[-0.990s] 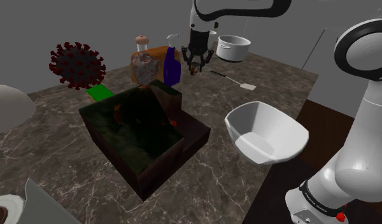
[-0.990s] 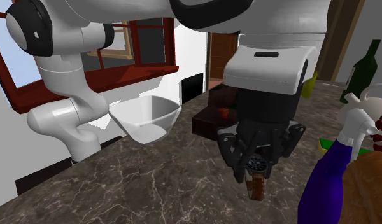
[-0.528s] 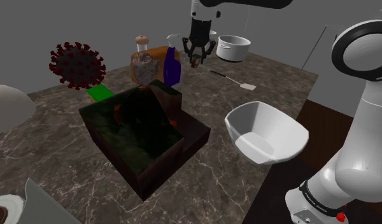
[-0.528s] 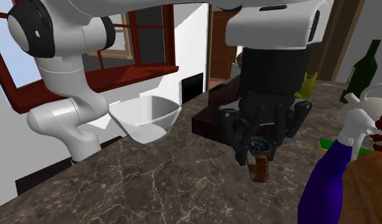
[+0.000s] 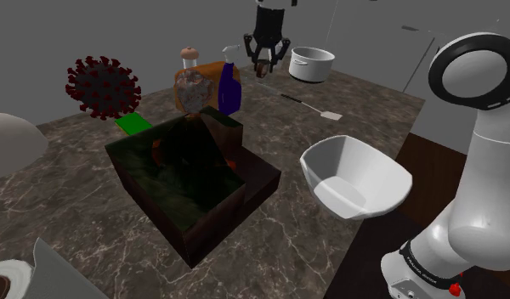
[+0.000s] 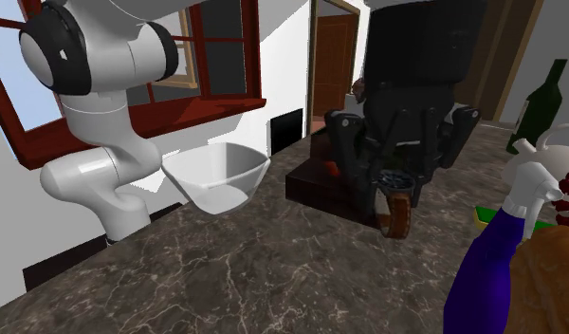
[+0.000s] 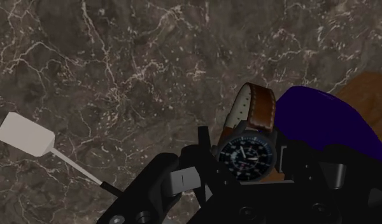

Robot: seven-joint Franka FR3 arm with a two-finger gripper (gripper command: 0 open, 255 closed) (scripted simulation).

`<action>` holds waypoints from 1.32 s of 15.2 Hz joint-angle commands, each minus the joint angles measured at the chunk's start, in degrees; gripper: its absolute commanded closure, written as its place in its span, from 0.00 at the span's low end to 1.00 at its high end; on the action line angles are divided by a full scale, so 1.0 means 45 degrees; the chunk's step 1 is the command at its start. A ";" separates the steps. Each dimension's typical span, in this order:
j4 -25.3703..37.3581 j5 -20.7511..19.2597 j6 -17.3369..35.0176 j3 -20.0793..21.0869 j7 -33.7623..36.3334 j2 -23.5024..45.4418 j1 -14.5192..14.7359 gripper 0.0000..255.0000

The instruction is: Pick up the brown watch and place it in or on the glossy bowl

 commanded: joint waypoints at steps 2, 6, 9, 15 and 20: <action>0.0702 -0.0042 -0.0499 0.0000 0.0004 0.0211 0.0058 1.00; -0.3519 0.0470 0.0829 0.0132 0.0149 -0.2717 -0.0209 1.00; -0.5776 0.0814 0.1354 0.0183 0.0224 -0.4481 -0.0248 1.00; -0.9253 0.1453 0.1776 0.0262 0.0392 -0.7604 -0.0105 1.00; -1.1482 0.1960 0.1652 0.0345 0.0607 -1.0009 0.0167 1.00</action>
